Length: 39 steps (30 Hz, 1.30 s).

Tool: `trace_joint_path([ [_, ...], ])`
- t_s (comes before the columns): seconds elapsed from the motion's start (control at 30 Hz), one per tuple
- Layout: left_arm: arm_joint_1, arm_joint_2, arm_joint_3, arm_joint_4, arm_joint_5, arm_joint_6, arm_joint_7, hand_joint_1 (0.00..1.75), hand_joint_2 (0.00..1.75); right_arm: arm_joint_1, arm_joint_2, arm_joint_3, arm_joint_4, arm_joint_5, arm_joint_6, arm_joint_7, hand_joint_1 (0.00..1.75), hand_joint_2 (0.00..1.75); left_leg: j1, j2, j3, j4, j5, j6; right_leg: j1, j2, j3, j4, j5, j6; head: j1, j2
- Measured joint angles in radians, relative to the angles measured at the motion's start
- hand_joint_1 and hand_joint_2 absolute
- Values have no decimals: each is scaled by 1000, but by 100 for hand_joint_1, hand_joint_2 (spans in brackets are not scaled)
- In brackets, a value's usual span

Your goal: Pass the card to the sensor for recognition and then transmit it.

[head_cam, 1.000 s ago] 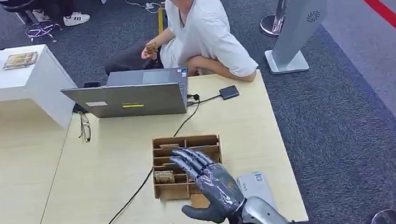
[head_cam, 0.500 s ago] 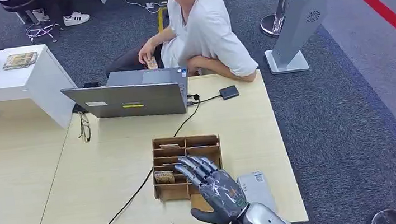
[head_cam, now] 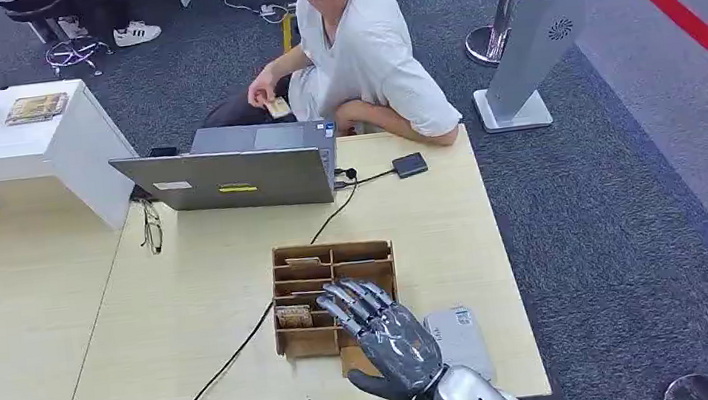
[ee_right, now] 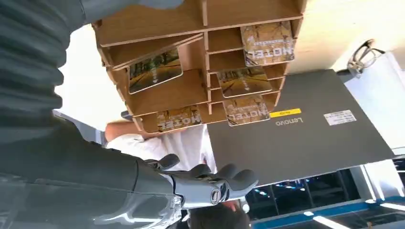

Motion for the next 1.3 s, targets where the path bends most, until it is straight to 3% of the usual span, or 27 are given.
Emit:
trace_joint_path([
  [0.3, -1, -2, 6, 0, -15, -6, 11, 0, 0, -8, 0, 0, 27, 12, -1, 21, 28, 175, 0, 0, 0, 0, 0, 0, 0, 0, 0, 0, 0, 0, 0, 0],
  [0.6, -10, -2, 6, 0, -29, -13, 28, 0, 0, -41, 0, -8, 75, 28, -9, 23, 26, 175, 0, 0, 0, 0, 0, 0, 0, 0, 0, 0, 0, 0, 0, 0],
  [0.8, -13, -2, 6, 0, -38, -15, 28, 0, 0, -50, 2, -13, 92, 40, -12, 31, 49, 175, 0, 0, 0, 0, 0, 0, 0, 0, 0, 0, 0, 0, 0, 0],
  [0.97, -15, -3, 6, 0, -48, -21, 34, 0, 0, -68, 3, -24, 108, 49, -10, 42, 26, 175, 0, 0, 0, 0, 0, 0, 0, 0, 0, 0, 0, 0, 0, 0],
  [1.17, -18, -8, 6, -4, -63, -24, 41, 0, 0, -91, 9, -34, 139, 84, -11, 66, 40, 175, 0, 0, 0, 0, 0, 0, 0, 0, 0, 0, 0, 0, 0, 0],
  [1.3, -20, -10, 6, -4, -71, -26, 46, 0, 0, -98, 13, -48, 161, 97, -11, 75, 40, 175, 0, 0, 0, 0, 0, 0, 0, 0, 0, 0, 0, 0, 0, 0],
])
